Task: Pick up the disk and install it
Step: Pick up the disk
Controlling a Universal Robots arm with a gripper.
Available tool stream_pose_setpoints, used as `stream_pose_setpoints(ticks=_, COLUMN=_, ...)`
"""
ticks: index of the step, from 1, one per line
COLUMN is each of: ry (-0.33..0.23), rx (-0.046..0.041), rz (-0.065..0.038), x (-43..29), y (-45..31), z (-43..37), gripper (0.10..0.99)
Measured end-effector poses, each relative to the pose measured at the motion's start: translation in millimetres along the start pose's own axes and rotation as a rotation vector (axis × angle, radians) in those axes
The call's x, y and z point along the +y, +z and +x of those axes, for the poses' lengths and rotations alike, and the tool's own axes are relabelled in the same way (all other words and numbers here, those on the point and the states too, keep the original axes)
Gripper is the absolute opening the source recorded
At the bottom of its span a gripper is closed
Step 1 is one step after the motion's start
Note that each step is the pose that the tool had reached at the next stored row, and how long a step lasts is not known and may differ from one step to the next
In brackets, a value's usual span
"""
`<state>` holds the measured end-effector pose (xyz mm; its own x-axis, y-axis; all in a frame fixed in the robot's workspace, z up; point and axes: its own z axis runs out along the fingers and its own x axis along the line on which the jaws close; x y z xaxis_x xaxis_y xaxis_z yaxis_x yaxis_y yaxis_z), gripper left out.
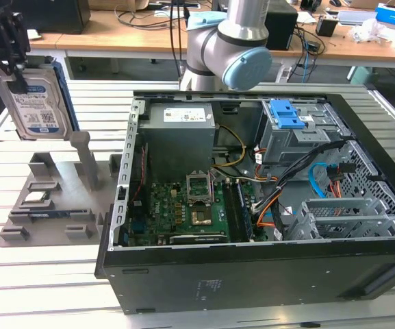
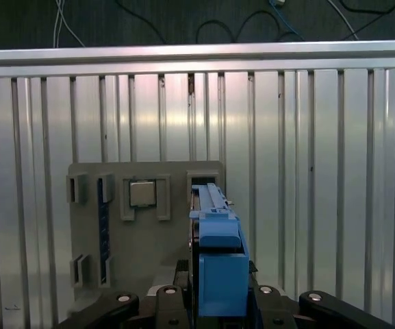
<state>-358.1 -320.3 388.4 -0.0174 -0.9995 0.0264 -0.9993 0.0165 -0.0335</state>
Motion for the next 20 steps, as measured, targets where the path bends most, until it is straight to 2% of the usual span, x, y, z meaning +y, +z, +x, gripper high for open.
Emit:
stream_pose_setpoints(ticks=9, ry=0.000, rx=0.0000, rz=-0.001, x=-1.0, y=-13.4, z=0.2, gripper=0.365)
stream_pose_setpoints(ticks=20, ry=0.000, rx=0.0001, rz=-0.002, x=-2.4, y=-35.5, z=0.5, gripper=0.365)
